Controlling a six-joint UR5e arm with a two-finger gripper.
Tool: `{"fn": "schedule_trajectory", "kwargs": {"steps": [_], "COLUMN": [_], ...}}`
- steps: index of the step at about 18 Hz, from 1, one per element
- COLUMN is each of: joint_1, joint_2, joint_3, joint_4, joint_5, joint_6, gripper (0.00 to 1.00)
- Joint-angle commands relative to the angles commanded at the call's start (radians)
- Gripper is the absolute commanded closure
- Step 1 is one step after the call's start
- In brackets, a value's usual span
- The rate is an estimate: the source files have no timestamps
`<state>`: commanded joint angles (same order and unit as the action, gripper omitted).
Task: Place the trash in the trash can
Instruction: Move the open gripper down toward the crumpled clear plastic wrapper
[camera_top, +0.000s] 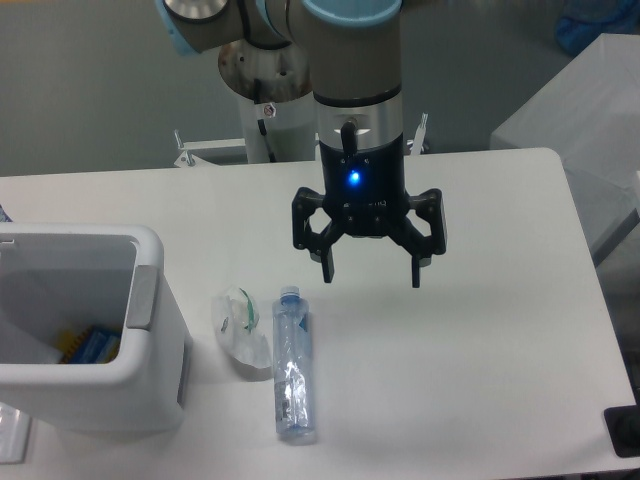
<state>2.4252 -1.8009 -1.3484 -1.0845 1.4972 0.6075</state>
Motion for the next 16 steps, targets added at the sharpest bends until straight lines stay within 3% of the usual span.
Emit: {"fn": "schedule_trajectory", "kwargs": {"steps": [4, 9, 14, 16], "joint_1": [-0.002, -0.006, -0.02, -0.035], "joint_2": [0.009, 0.051, 0.083, 0.084], "joint_3": [-0.043, -0.193, -0.375, -0.42], "joint_4": [0.0, 0.032, 0.191, 0.201], "joint_5": [0.002, -0.003, 0.002, 0.002], "joint_6": [0.0, 0.0, -0.014, -0.011], "gripper": [0.0, 0.0, 0.0, 0.0]}}
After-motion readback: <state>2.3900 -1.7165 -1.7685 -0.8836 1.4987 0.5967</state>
